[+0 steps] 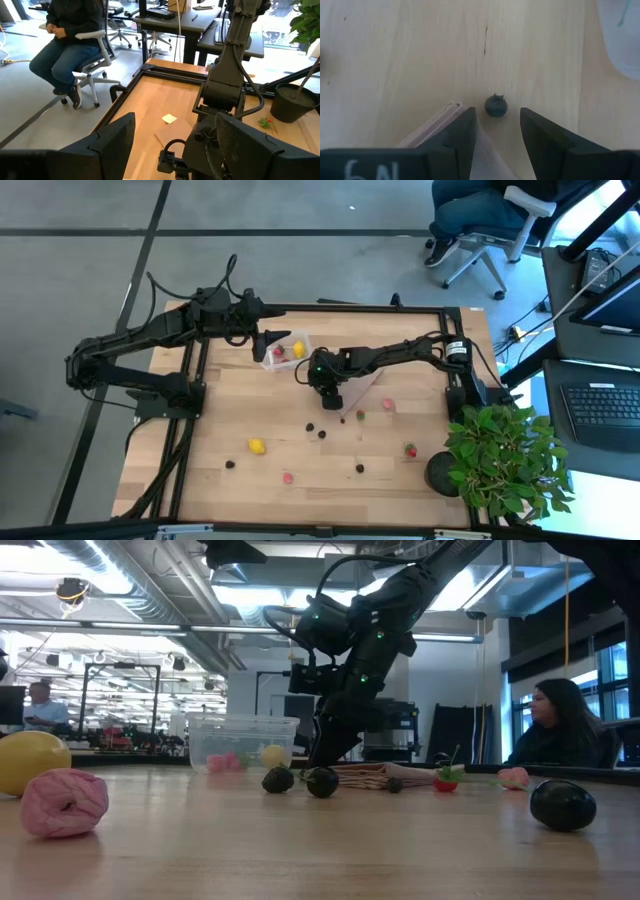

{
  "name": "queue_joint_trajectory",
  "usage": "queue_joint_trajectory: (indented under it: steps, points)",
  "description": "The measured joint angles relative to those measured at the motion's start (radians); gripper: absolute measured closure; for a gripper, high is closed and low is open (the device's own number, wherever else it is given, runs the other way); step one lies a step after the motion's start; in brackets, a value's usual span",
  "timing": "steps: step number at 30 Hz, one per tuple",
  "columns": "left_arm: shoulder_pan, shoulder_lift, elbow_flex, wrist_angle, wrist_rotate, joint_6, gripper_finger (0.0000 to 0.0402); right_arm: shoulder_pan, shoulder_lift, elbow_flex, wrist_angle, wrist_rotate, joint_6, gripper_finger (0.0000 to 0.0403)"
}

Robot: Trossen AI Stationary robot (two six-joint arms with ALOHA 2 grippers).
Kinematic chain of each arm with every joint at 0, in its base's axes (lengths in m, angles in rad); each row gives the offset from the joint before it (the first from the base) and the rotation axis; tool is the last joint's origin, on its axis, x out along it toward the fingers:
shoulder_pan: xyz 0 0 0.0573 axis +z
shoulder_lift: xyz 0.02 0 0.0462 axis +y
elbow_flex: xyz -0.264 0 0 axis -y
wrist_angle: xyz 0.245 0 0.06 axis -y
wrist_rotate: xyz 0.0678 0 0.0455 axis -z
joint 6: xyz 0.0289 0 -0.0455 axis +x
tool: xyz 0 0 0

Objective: Pick and placing Produce into tupperware
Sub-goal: Adjust the light brown napkin

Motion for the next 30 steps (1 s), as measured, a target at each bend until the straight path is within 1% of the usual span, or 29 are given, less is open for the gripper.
queue_joint_trajectory:
  steps: [11, 19, 22, 30]
  points:
    - [0.000, 0.000, 0.000, 0.000, 0.000, -0.002, 0.0134, 0.000, -0.005, 0.005, -0.176, -0.006, 0.062, 0.0248]
    - [0.000, 0.000, 0.000, 0.000, 0.000, -0.007, 0.0134, 0.002, -0.006, 0.007, -0.300, -0.001, 0.185, 0.0248]
    - [0.000, 0.000, 0.000, 0.000, 0.000, -0.007, 0.0134, 0.002, -0.006, 0.007, -0.340, -0.017, 0.226, 0.0248]
    - [0.000, 0.000, 0.000, 0.000, 0.000, -0.009, 0.0134, 0.012, -0.006, 0.008, -0.433, -0.018, 0.233, 0.0248]
